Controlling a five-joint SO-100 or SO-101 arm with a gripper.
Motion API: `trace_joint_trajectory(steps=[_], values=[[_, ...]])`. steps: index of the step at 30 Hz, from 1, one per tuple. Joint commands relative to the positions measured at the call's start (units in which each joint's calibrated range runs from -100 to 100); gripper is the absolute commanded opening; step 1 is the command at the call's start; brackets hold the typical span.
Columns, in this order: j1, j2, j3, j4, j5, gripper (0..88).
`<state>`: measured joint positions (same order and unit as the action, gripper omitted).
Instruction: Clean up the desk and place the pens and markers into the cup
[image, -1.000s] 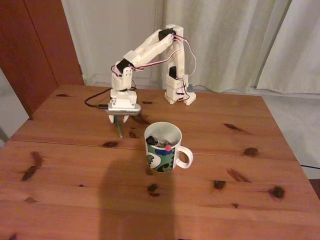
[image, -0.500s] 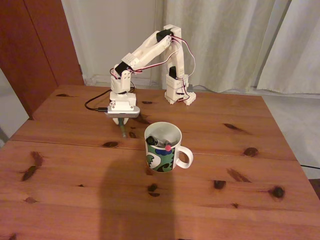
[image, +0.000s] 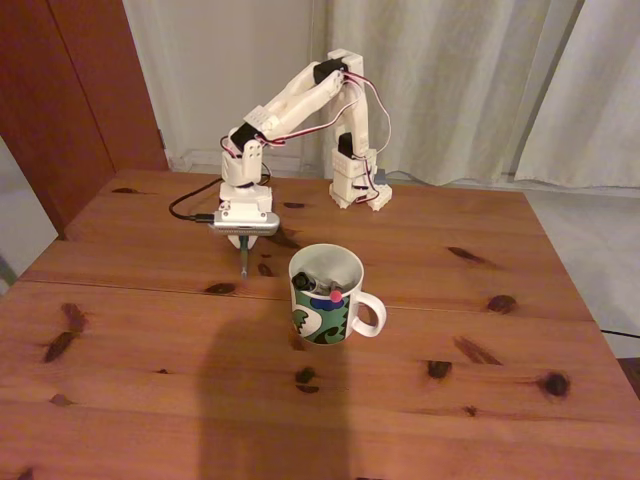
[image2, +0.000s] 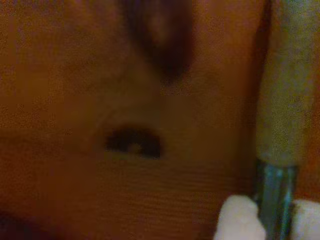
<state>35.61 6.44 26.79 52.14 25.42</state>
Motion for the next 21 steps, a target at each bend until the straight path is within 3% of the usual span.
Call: trace_joint_trajectory(steps=[1, 13, 21], values=[[-3.00, -9.05, -2.00, -0.91, -3.00, 0.7], [-11.44, -22.70, 2.24, -0.91, -8.50, 0.7], [-18.28, -34.86, 7.74, -4.87, -16.67, 0.7]])
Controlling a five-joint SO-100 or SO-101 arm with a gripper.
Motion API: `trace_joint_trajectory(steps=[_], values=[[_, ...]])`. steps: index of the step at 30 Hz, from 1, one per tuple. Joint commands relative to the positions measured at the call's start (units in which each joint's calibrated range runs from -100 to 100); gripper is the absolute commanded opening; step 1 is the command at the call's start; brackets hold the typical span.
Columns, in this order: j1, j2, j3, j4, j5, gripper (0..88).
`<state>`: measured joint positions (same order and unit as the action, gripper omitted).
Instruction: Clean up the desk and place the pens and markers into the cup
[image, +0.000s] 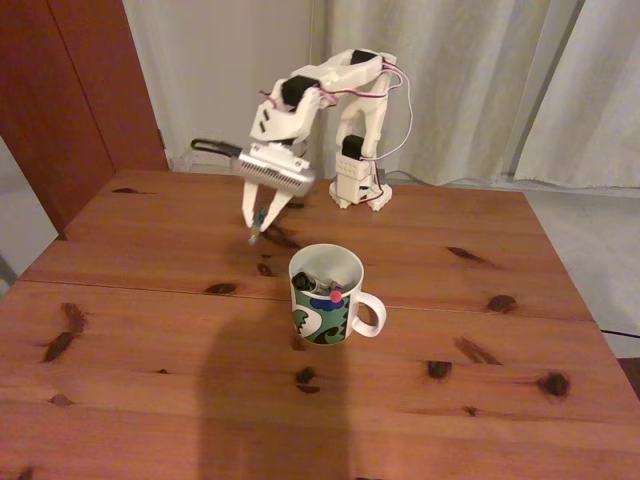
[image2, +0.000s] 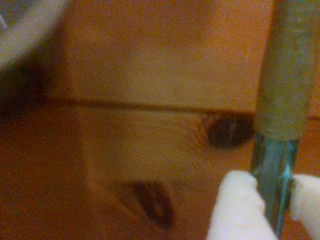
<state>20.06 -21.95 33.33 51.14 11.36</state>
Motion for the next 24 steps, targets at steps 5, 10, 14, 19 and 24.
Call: trace_joint_trajectory(steps=[5, 10, 14, 19, 24], values=[[-6.83, -13.34, 10.04, -16.09, -7.37, 0.7], [-10.45, -16.82, 15.00, -28.73, -11.04, 0.7], [-12.38, -17.40, 14.46, -34.41, -12.93, 0.7], [-12.70, -17.56, 13.65, -37.59, -14.34, 0.7], [-12.62, -16.90, 14.01, -42.50, -16.75, 0.7]])
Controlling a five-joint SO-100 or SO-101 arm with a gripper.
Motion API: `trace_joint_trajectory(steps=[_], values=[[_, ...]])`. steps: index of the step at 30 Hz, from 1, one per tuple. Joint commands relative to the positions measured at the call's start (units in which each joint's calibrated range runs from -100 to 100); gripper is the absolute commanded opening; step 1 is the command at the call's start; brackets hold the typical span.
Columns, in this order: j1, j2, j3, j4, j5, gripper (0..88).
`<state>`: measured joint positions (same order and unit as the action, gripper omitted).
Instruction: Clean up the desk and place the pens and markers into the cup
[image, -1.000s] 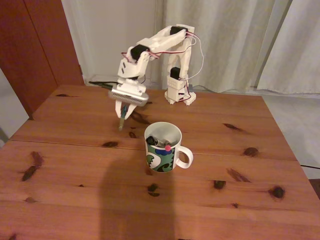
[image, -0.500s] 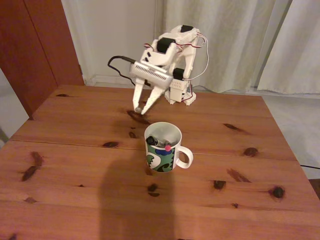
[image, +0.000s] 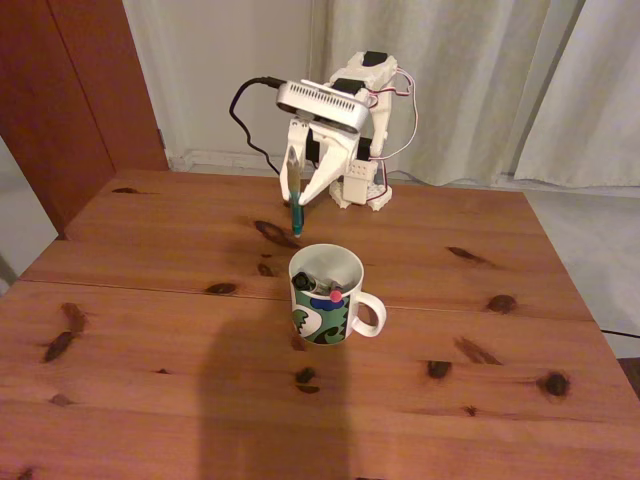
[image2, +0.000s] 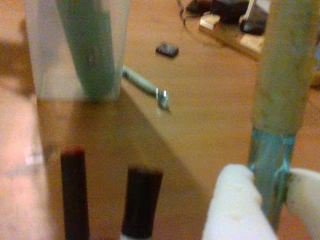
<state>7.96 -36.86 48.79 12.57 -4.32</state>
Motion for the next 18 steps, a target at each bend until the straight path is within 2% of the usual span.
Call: trace_joint_trajectory(steps=[1, 11, 18], values=[[-0.52, -1.82, -1.45, -5.13, -1.28, 0.7], [-1.97, 4.72, -1.18, -12.78, -1.44, 0.7], [-3.01, 7.12, -0.01, -13.47, -1.39, 0.7]])
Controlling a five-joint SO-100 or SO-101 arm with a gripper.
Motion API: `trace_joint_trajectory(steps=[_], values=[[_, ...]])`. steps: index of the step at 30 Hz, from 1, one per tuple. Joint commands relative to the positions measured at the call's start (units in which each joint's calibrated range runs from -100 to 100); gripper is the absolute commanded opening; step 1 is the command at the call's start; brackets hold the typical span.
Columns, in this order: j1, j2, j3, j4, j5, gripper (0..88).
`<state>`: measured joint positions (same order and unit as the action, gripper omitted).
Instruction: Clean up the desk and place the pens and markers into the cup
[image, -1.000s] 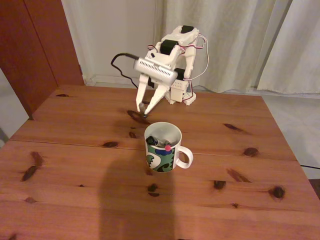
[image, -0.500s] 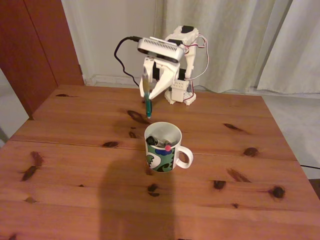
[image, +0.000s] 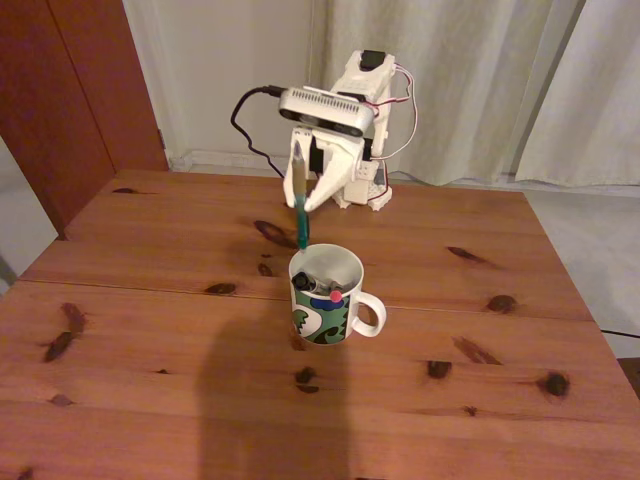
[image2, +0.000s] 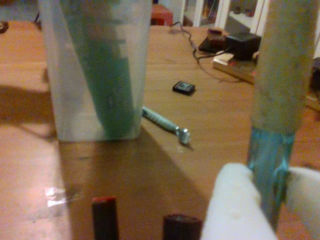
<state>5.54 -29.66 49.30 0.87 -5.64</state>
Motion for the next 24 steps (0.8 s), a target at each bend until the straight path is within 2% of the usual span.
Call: trace_joint_trajectory(steps=[1, 11, 22, 24], values=[[-0.67, -0.09, -0.34, -1.77, -0.07, 0.7], [-4.13, -0.75, 8.32, -1.86, 0.19, 0.7], [-4.21, -0.75, 10.84, -1.86, 0.30, 1.3], [-4.21, -0.75, 11.03, -1.86, 0.35, 3.5]])
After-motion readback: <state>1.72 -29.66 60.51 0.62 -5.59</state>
